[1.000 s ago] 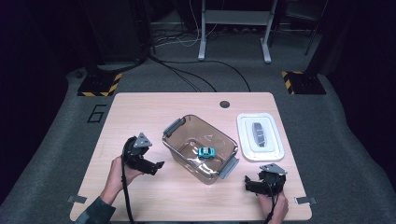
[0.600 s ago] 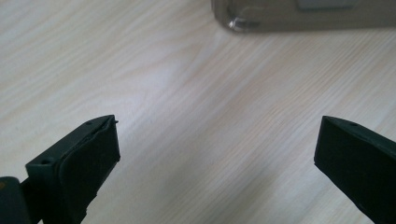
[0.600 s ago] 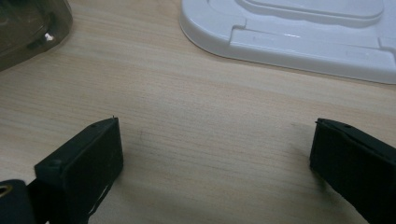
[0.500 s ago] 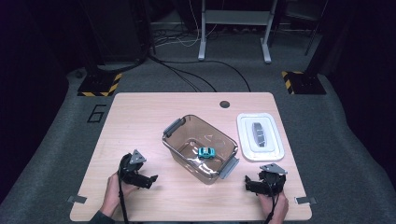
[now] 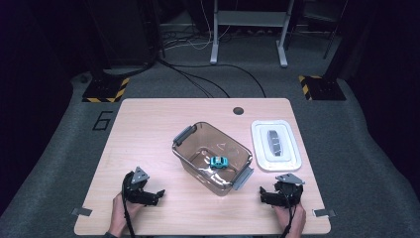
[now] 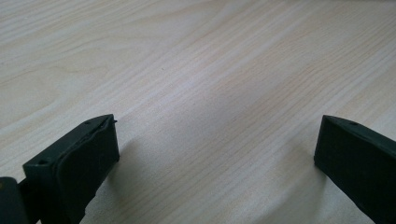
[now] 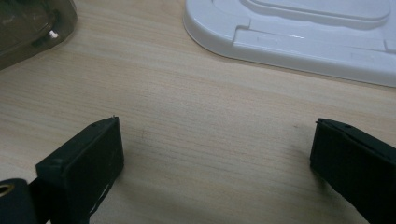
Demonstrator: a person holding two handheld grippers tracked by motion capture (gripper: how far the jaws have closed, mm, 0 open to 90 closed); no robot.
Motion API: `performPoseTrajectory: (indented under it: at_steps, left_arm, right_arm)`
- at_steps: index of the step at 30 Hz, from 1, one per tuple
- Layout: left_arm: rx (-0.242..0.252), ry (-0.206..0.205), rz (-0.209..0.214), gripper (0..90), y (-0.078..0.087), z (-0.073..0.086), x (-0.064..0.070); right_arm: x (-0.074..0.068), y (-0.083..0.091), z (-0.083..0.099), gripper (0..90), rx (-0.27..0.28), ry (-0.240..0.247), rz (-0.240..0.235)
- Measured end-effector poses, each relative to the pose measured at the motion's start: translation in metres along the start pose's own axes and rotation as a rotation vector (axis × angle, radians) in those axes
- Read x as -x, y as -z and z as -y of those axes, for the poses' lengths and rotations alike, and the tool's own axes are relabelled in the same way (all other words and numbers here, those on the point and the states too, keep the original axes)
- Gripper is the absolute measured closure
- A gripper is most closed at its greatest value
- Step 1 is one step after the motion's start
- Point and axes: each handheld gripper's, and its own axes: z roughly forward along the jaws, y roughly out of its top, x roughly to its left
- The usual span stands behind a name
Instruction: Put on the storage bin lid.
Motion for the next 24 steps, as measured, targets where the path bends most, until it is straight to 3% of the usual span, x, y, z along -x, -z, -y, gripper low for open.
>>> performPoseTrajectory:
  at_steps: [6,10,24]
  left_arm:
    - [-0.015,-0.011,0.006,0.0,0.001,0.0,-0.001]
    - [-0.006,-0.004,0.002,0.0,0.0,0.0,0.0]
    - [-0.001,-0.003,-0.001,0.0,-0.001,-0.001,0.001]
  right_arm:
    - [0.003,0.0,-0.002,3.1,-0.009,0.008,-0.032]
    - [0.009,0.003,-0.003,3.8,0.005,-0.024,-0.068]
    - [0.012,0.008,-0.034,2.7,0.013,0.043,-0.047]
